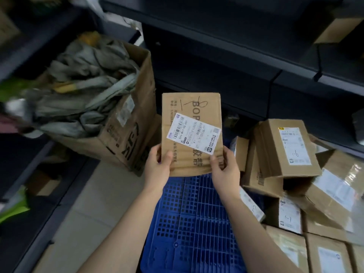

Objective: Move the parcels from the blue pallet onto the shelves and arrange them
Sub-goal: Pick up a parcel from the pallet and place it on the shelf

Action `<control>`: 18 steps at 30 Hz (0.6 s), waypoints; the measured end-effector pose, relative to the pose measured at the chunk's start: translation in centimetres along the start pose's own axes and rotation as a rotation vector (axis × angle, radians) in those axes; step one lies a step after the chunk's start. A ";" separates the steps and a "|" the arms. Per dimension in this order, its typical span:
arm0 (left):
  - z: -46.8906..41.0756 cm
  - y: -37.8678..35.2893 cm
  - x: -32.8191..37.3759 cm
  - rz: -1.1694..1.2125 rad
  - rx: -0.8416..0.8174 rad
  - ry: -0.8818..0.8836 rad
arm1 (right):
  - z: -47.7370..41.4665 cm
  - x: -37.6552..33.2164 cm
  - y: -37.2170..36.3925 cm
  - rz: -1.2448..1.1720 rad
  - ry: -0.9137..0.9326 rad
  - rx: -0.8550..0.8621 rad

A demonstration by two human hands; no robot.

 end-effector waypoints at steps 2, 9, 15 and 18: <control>2.9 1.8 1.2 0.075 0.065 -0.053 | 1.9 -2.0 0.6 -0.025 0.087 -0.024; 13.0 9.3 5.4 0.248 0.295 -0.230 | 9.9 -9.1 0.7 -0.098 0.370 -0.145; 20.5 18.5 7.6 0.270 0.537 -0.311 | 17.2 -15.5 -2.2 -0.213 0.542 -0.303; 24.5 23.2 8.5 0.281 0.647 -0.368 | 21.5 -18.6 -4.7 -0.269 0.600 -0.417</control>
Point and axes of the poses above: each hand's wrist, its own z-axis away from the middle knuckle, its own y-axis out of the back of the hand, x = y × z, the point moved 3 cm from there along -z, towards the middle knuckle
